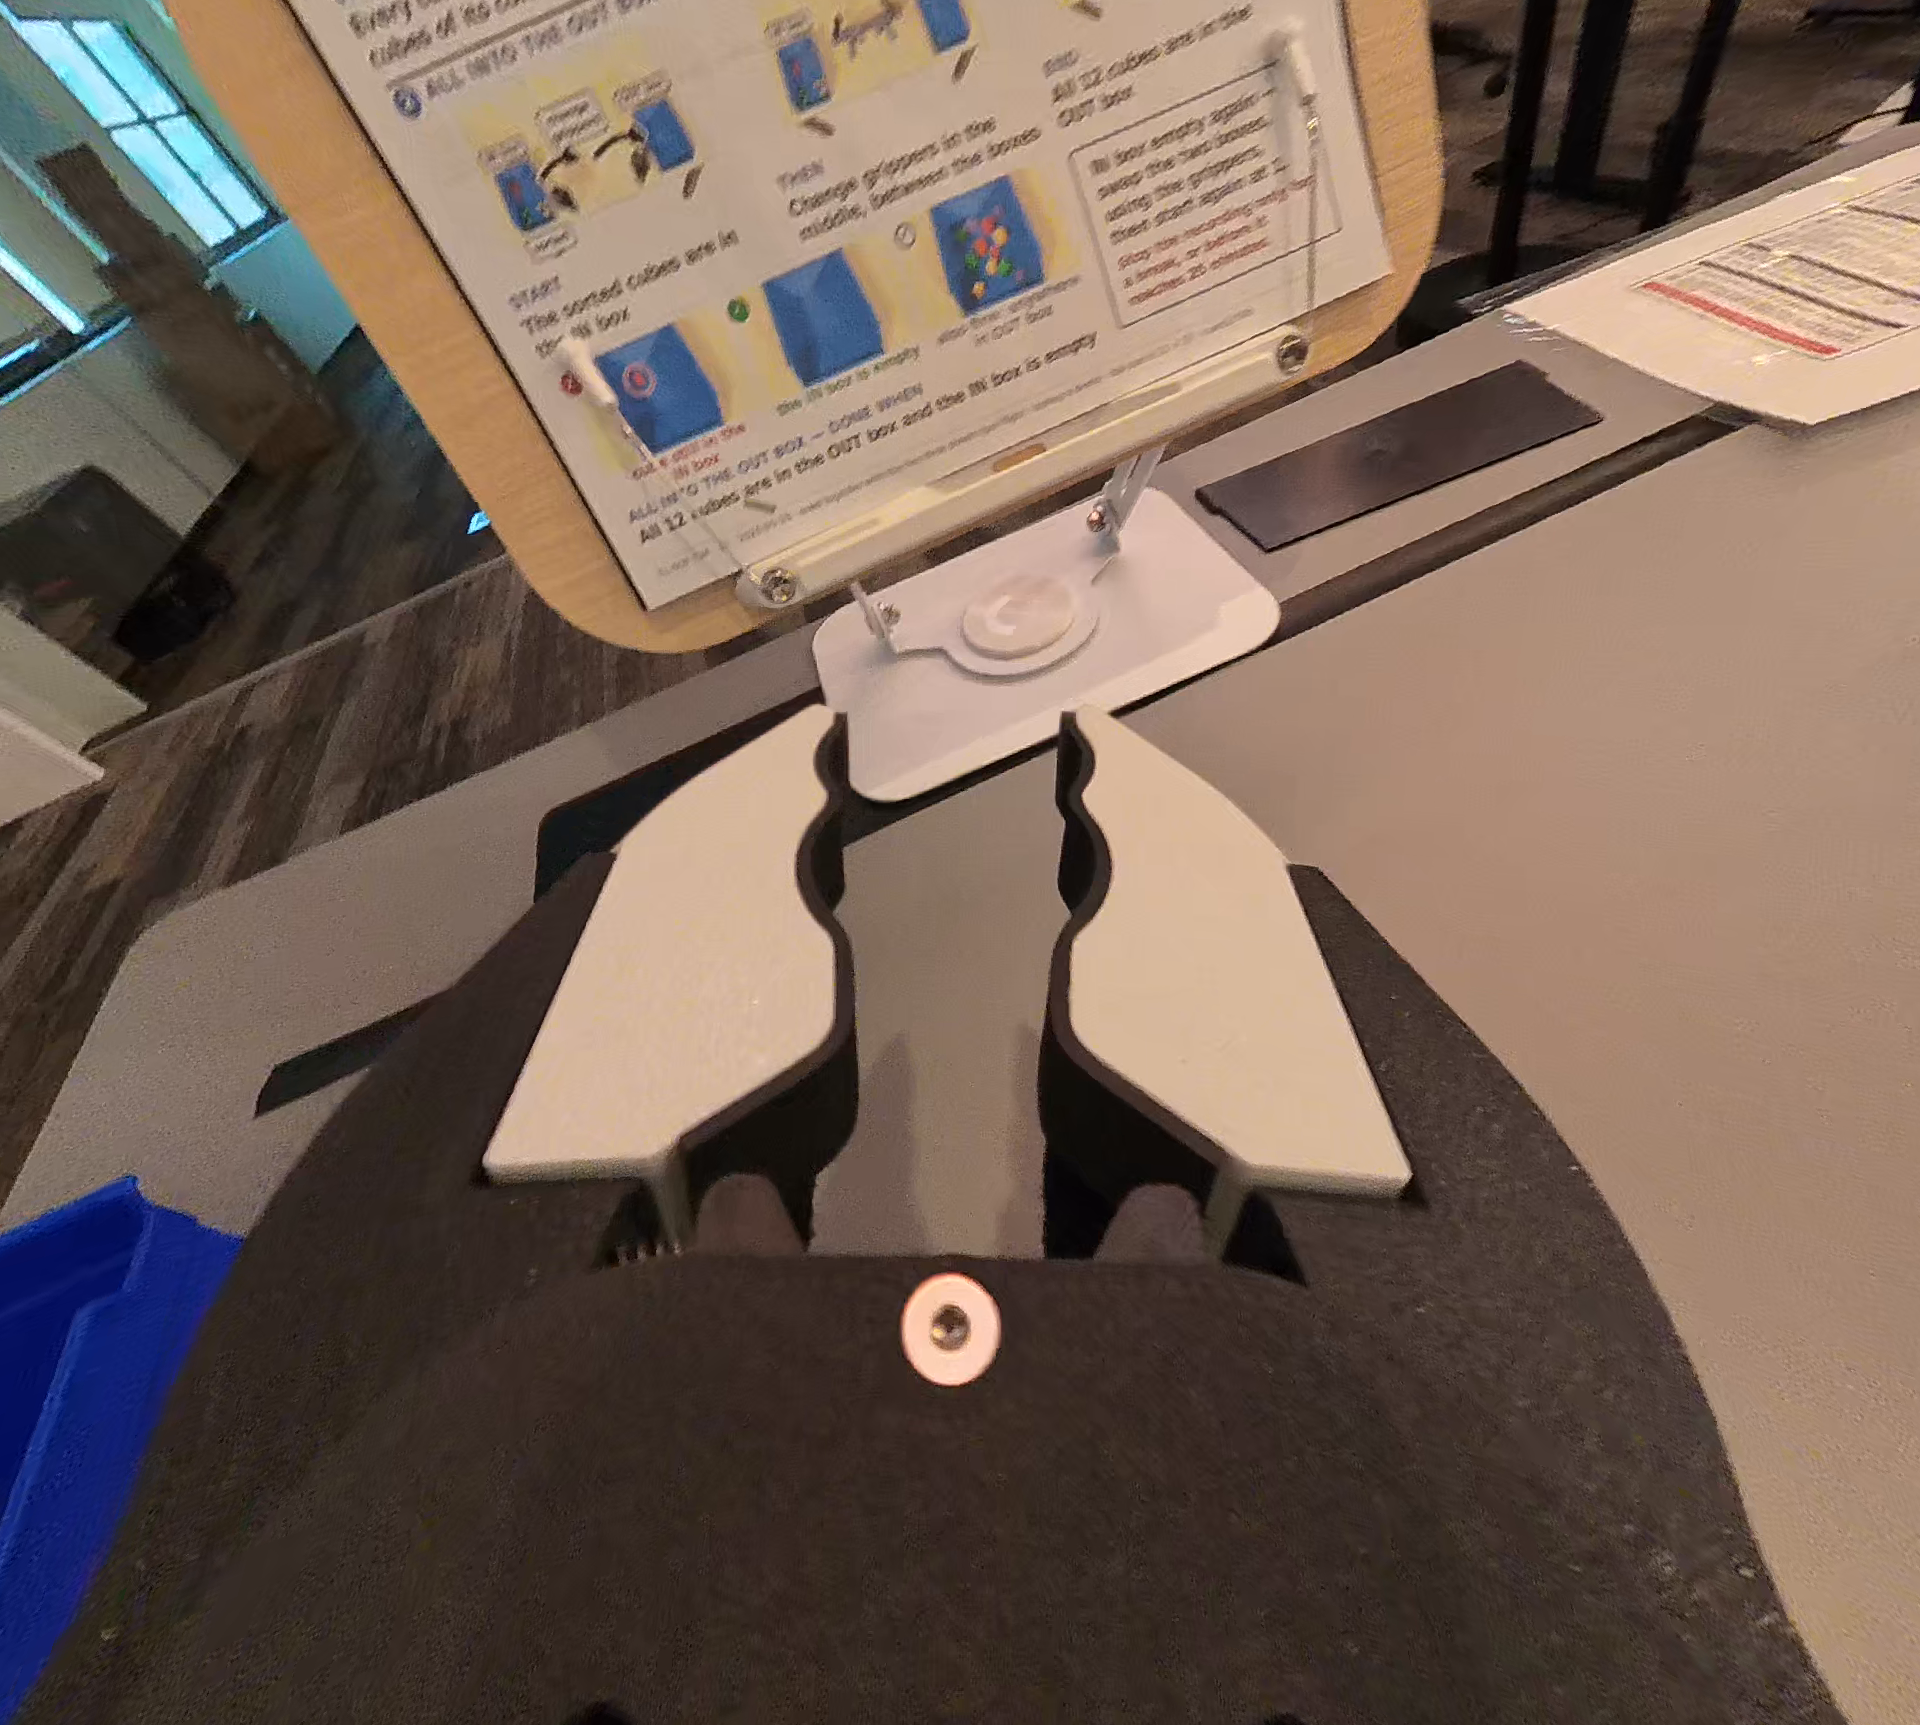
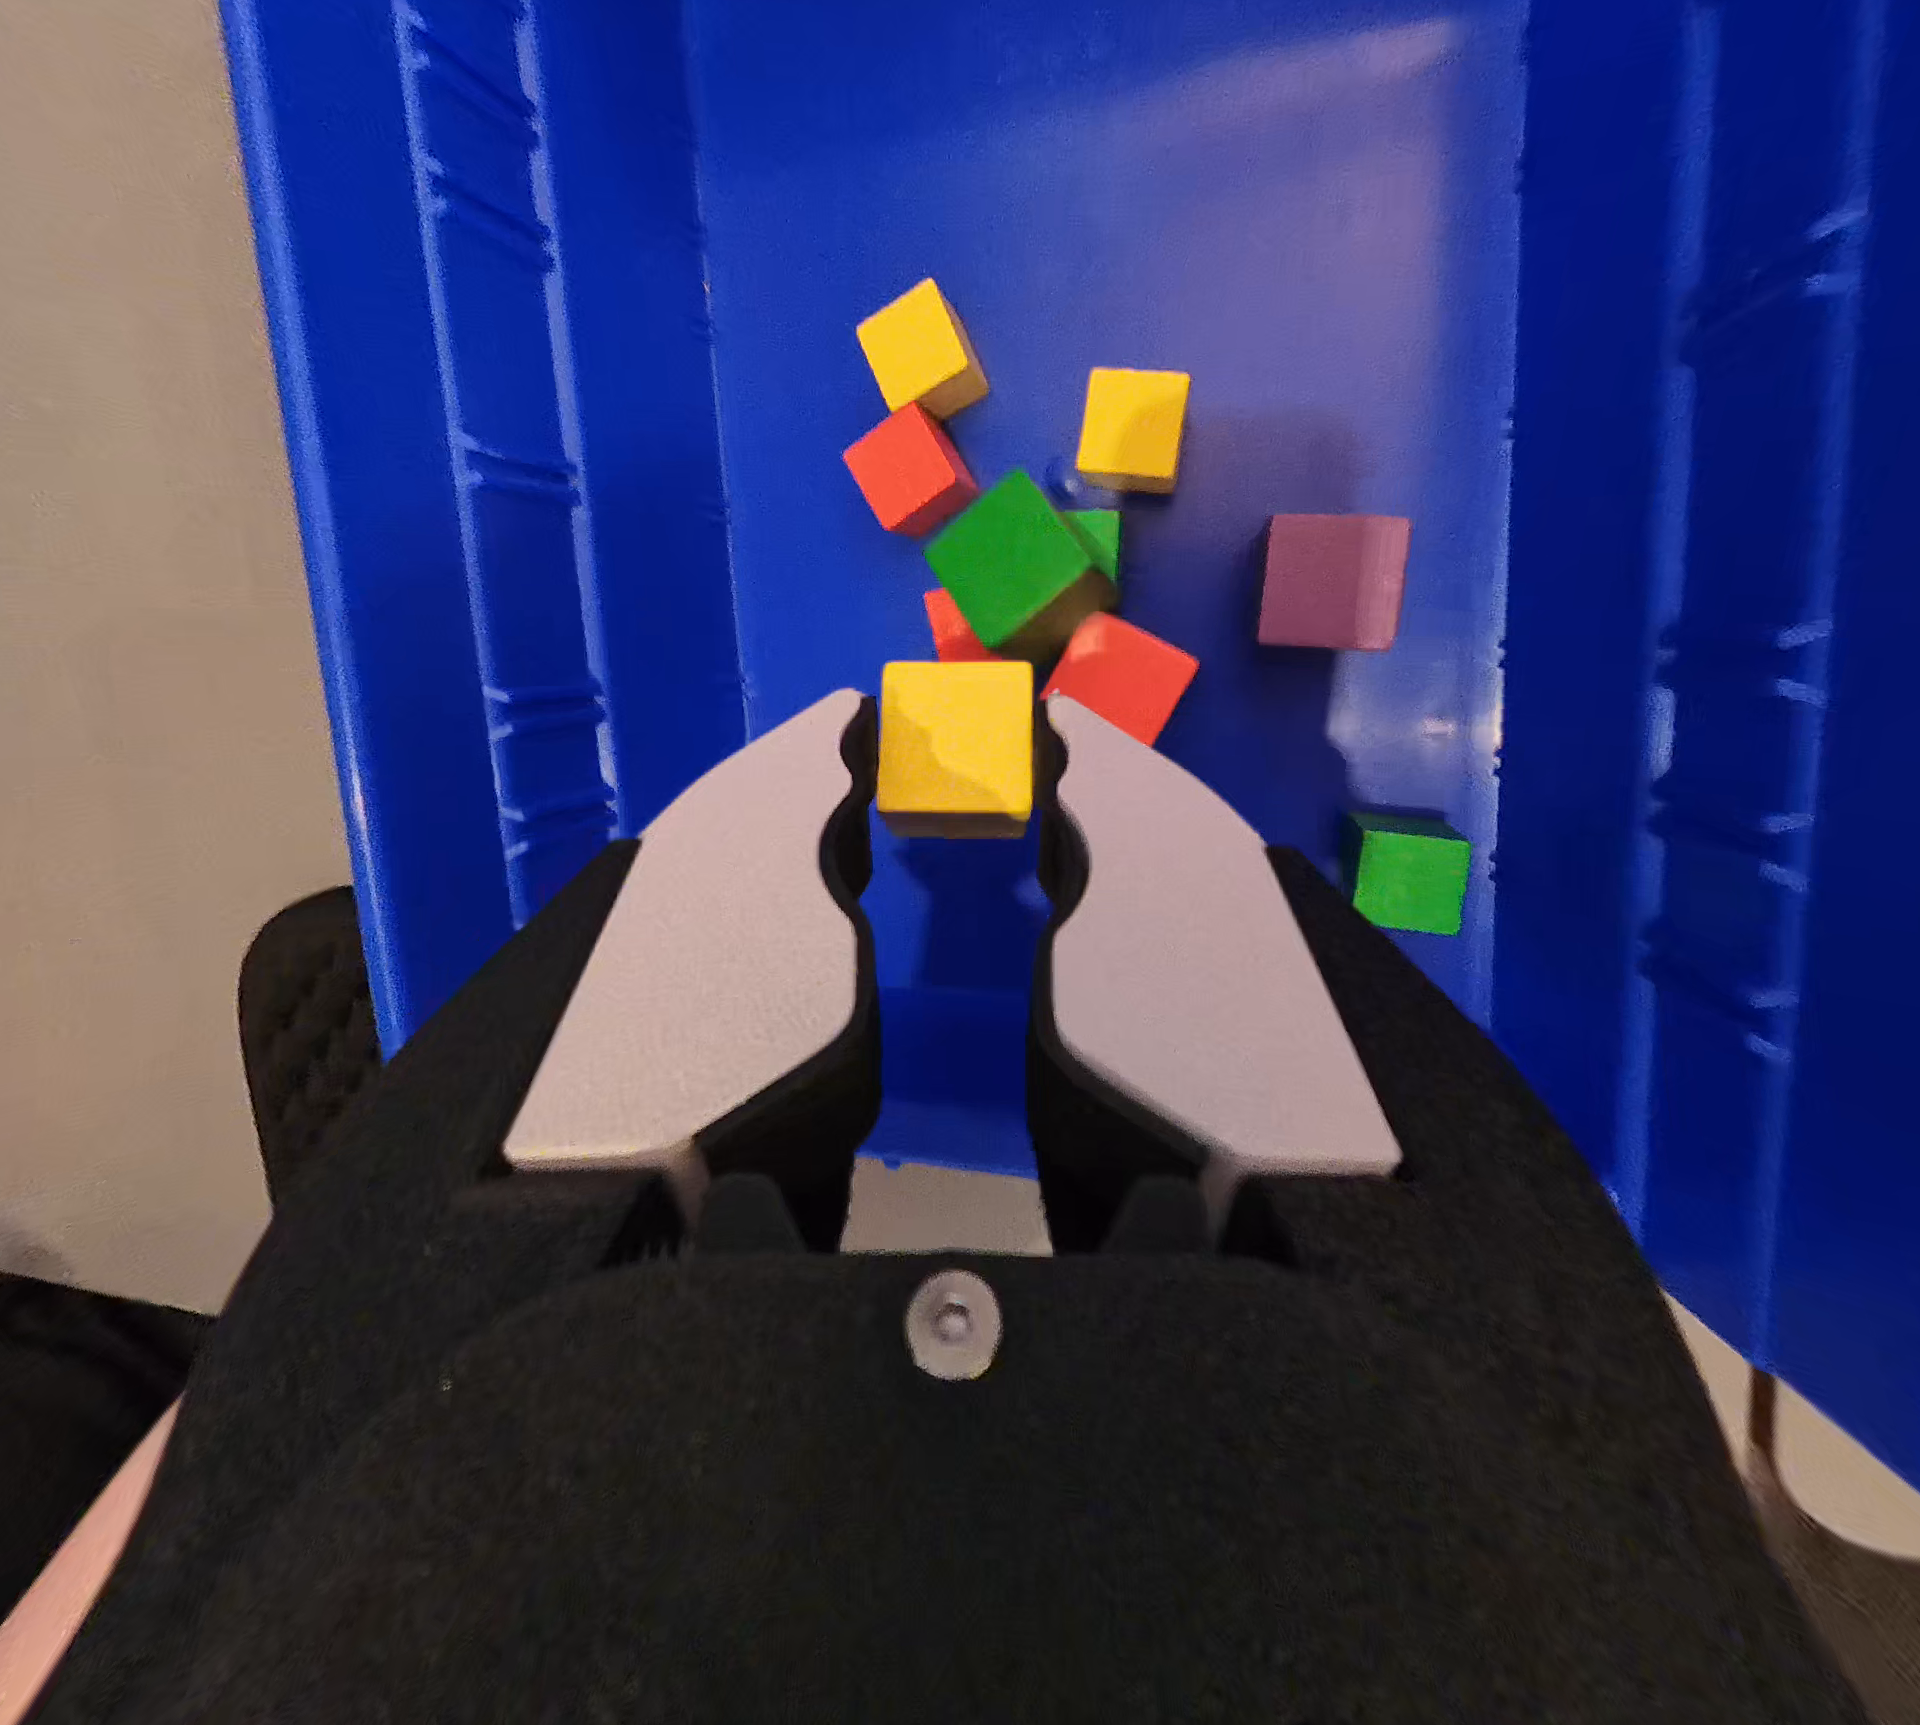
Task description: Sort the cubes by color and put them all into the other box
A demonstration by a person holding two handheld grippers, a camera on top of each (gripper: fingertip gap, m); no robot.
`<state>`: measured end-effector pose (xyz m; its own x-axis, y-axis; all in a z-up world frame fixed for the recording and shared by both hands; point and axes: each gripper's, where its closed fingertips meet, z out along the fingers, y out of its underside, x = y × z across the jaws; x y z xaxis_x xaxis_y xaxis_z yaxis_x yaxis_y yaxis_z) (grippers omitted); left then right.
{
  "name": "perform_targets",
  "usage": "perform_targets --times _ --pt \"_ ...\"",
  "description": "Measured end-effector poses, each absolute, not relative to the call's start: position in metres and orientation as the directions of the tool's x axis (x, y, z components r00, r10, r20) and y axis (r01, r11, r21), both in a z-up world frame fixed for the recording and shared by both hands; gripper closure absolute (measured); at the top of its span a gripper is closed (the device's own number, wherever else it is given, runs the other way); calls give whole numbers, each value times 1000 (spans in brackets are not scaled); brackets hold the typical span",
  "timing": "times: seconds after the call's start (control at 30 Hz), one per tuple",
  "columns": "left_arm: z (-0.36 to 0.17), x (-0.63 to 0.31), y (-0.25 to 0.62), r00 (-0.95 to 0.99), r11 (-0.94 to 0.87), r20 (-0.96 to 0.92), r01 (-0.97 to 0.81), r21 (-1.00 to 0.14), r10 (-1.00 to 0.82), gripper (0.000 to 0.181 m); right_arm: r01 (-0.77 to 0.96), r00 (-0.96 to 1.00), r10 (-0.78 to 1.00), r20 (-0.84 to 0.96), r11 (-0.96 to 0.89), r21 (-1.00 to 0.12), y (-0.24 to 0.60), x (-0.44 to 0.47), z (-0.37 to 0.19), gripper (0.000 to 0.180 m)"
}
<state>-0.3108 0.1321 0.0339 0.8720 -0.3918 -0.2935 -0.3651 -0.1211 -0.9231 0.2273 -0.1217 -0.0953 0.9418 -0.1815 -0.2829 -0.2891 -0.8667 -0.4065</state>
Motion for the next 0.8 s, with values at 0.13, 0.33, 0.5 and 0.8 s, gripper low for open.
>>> perform_targets --times 0.13,0.33,0.5,0.8 --pt "33 -322 137 891 -144 -285 -352 -925 -353 143 -288 942 -175 -287 -861 -419 -119 227 -96 140" --pt "40 -334 140 910 -139 -283 -336 -931 -302 144 -292 949 -185 -257 -822 -488 -115 232 -79 131" --pt "44 -339 140 914 -131 -289 -336 -933 -286 144 -214 973 -122 -198 -803 -556 -103 222 -56 130" --pt "70 -370 135 933 -112 -274 -306 -946 -232 146 41 992 110 -59 -735 -677 -62 166 -4 128"
